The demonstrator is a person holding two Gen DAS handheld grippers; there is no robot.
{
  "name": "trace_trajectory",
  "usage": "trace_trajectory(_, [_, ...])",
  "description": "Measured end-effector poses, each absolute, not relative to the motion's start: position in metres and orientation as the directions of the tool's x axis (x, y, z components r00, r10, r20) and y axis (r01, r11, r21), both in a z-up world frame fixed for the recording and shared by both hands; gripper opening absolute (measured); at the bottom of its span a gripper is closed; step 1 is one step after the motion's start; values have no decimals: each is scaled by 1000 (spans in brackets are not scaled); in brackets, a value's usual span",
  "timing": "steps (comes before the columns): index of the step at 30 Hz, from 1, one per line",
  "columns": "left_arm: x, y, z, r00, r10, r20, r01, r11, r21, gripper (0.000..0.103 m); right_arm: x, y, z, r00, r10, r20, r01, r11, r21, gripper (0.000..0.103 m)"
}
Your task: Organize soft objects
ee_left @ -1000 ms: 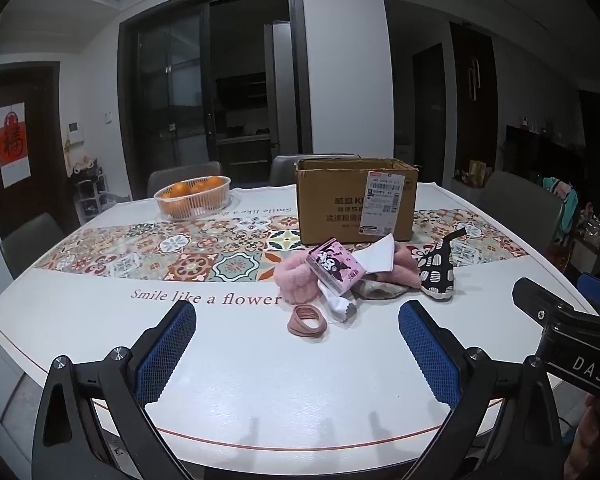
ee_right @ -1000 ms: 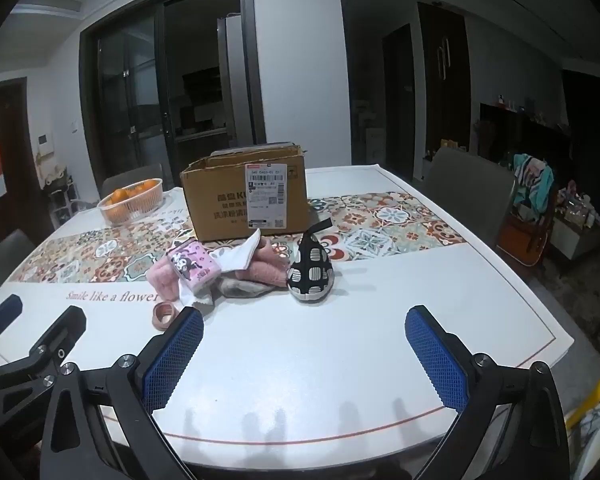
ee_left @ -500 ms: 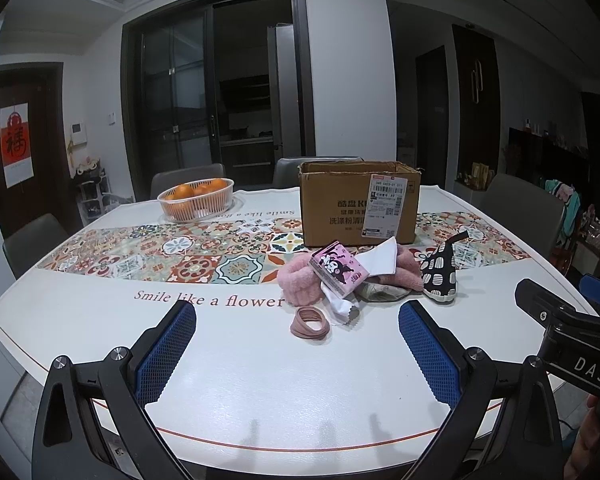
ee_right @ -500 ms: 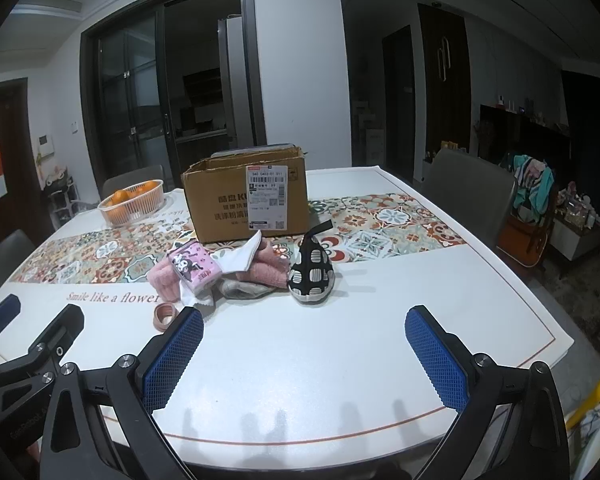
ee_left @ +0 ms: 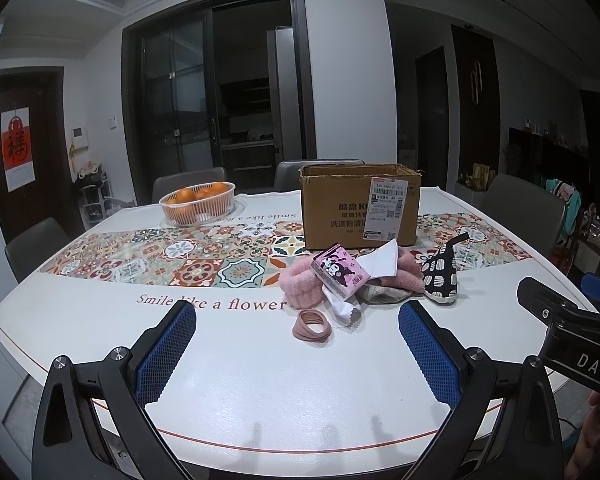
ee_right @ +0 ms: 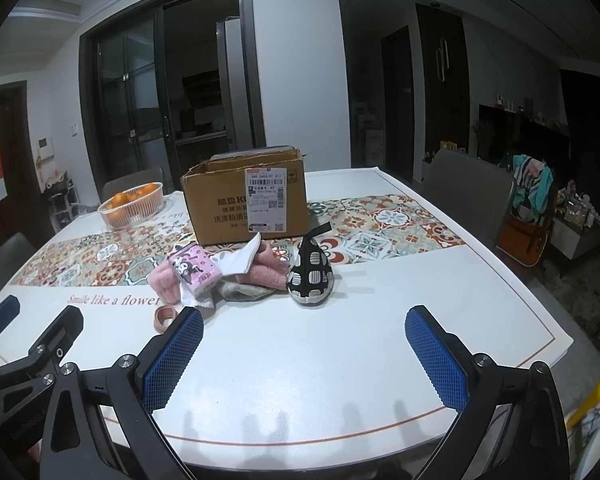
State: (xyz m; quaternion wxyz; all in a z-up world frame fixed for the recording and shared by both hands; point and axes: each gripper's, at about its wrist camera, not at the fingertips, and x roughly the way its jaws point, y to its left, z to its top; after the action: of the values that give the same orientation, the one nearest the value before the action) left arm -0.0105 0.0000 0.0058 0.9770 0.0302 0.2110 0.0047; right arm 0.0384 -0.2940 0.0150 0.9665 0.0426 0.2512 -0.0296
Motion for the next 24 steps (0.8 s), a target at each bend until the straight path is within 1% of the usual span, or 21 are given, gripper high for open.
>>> trace_trajectory(24, [-10, 0, 7, 912, 23, -410, 3, 998, 62, 103, 37, -296, 19, 874, -35, -484, 78, 995, 69, 103])
